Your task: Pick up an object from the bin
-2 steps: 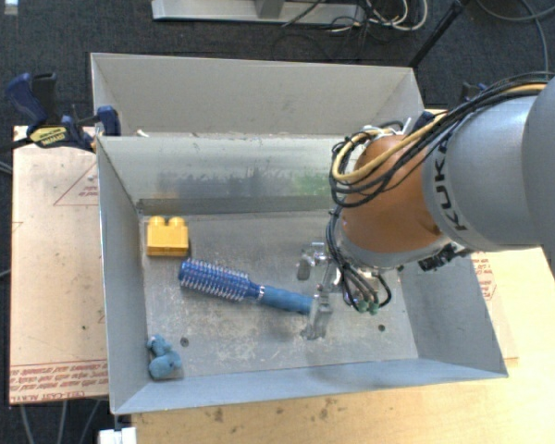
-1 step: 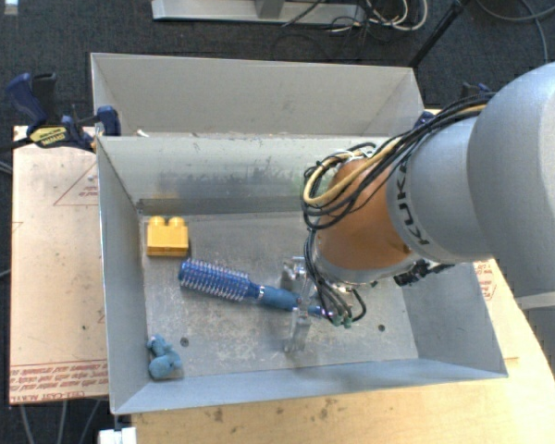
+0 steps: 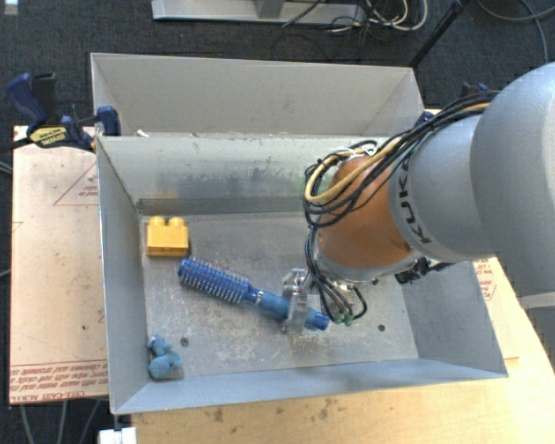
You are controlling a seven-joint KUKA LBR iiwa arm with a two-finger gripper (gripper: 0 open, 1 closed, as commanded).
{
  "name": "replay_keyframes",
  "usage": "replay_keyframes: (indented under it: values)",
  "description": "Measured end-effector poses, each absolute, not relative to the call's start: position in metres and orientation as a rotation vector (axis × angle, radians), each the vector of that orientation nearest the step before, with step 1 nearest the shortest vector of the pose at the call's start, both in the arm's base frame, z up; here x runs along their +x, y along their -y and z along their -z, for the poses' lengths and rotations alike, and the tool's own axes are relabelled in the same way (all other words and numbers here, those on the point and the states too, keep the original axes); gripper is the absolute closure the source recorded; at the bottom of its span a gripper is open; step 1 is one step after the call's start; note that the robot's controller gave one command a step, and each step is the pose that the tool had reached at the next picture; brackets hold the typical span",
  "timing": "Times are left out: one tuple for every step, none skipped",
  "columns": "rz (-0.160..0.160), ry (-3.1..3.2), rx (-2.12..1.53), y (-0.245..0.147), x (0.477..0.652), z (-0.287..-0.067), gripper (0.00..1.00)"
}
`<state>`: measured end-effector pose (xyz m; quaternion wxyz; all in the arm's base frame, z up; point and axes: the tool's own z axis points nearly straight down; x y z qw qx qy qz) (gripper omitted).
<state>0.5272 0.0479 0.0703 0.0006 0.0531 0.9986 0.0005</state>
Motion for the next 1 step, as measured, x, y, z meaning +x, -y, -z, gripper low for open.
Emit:
replay_keyframes:
  values:
    - [-0.002, -3.129, 0.117, -0.0415, 0.4975, -0.3136, 1.00]
